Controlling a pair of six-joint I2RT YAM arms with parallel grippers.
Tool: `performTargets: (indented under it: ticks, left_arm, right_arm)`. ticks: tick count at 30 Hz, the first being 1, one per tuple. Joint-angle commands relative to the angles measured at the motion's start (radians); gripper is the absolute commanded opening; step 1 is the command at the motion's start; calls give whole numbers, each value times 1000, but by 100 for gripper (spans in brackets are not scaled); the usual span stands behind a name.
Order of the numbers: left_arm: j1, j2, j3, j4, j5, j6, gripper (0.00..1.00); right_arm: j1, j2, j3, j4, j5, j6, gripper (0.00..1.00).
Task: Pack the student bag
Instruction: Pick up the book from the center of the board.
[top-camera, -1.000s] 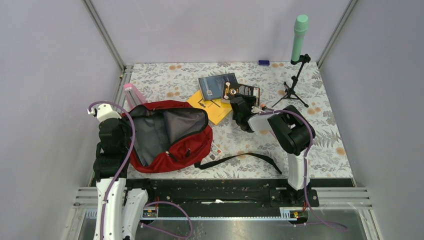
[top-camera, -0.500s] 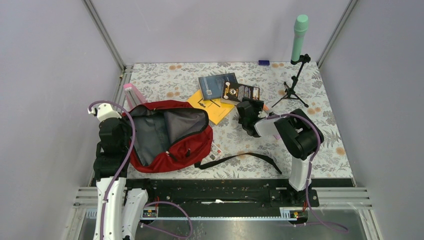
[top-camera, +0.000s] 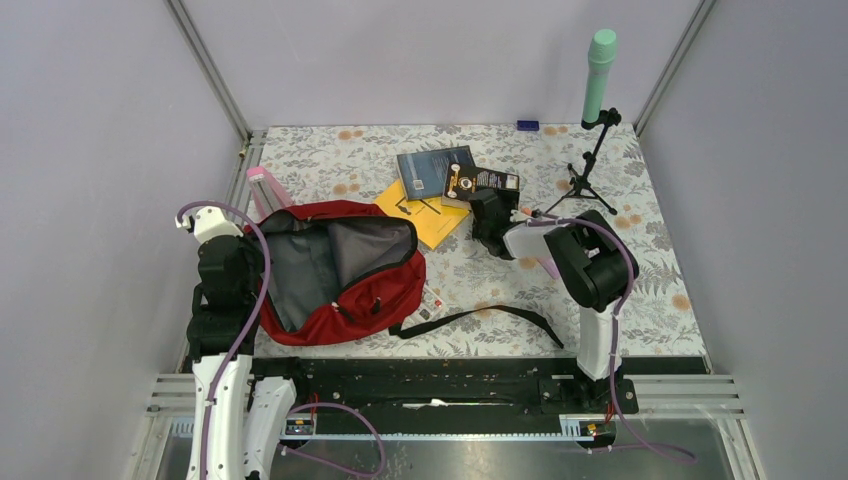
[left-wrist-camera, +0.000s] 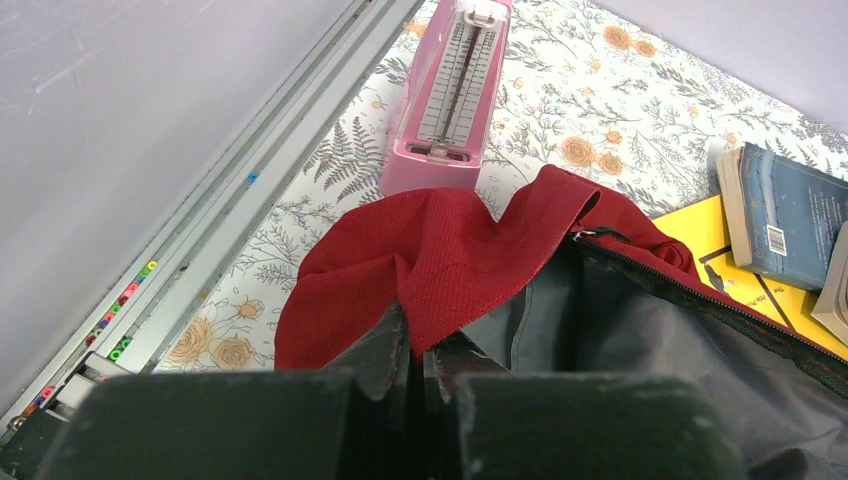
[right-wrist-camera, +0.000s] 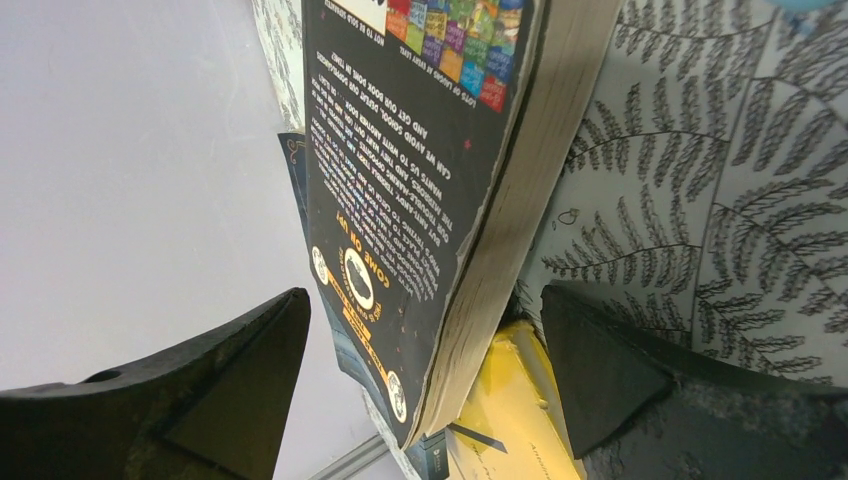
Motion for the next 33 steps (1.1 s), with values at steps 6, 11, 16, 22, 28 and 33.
performTargets:
  ticks: [6, 11, 16, 22, 28, 33]
  left_arm:
    - [9, -6, 21, 100, 8, -11, 0]
    - [11, -12, 21, 101, 4, -6, 0]
    - [13, -15, 21, 103, 3, -8, 0]
    - [17, -16, 21, 104, 6, -4, 0]
    - [20, -23, 17, 104, 7, -6, 0]
    - [24, -24, 15, 105, 5, -3, 0]
  right_arm:
    - [-9, 62, 99, -135, -7, -41, 87]
    - [-9, 77, 124, -148, 15, -47, 69]
    - [-9, 69, 114, -143, 54, -51, 47]
    - [-10, 58, 70, -32, 83, -129, 16]
    - [-9, -5, 10, 122, 115, -327, 0]
    - [-8, -125, -104, 390, 101, -669, 0]
